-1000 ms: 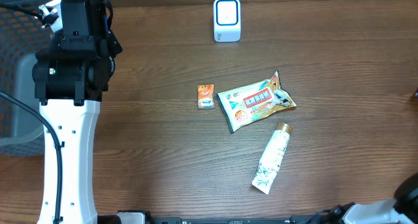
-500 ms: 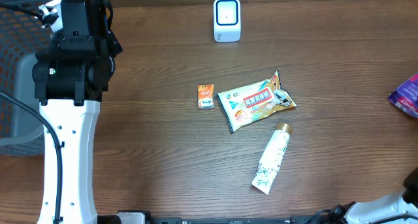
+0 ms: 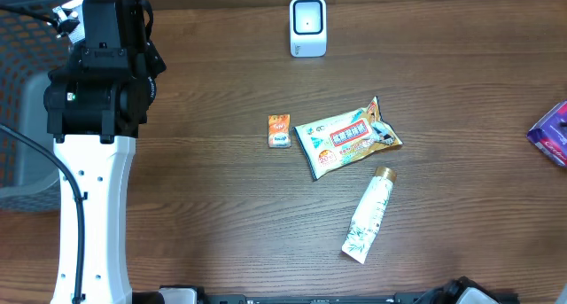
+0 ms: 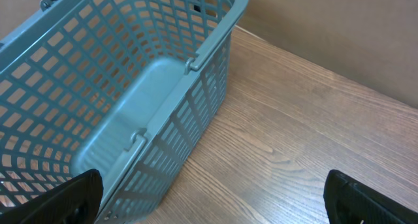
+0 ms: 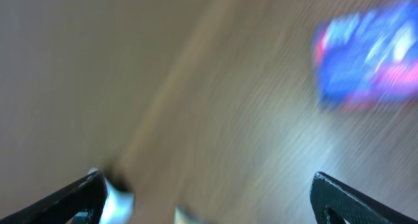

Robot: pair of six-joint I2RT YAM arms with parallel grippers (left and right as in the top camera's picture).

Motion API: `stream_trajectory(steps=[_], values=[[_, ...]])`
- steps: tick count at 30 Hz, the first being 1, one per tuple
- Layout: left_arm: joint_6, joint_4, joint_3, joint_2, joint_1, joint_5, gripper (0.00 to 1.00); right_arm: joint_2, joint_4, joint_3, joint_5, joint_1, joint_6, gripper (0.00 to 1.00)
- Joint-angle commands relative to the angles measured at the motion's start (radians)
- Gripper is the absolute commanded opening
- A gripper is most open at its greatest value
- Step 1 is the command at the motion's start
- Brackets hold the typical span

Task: Scan the item barcode
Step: 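Move the package right and drop it at the table's right edge, then reach the right gripper back to the snack bag and grasp it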

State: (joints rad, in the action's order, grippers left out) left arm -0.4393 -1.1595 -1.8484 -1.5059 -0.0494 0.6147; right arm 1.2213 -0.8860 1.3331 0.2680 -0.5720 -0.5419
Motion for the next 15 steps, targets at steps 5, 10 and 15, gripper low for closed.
stream_trajectory(steps=[5,10,15], values=[[-0.006,0.0,-0.01,-0.005,0.006,0.013,1.0,0.06,-0.178,-0.042,0.092,0.279,-0.029,1.0],[-0.006,0.0,-0.01,-0.005,0.006,0.013,1.0,0.06,-0.182,-0.112,0.074,0.488,-0.164,1.0],[-0.006,0.0,-0.01,-0.005,0.006,0.013,1.0,0.08,-0.119,-0.227,-0.066,0.626,-0.341,1.0]])
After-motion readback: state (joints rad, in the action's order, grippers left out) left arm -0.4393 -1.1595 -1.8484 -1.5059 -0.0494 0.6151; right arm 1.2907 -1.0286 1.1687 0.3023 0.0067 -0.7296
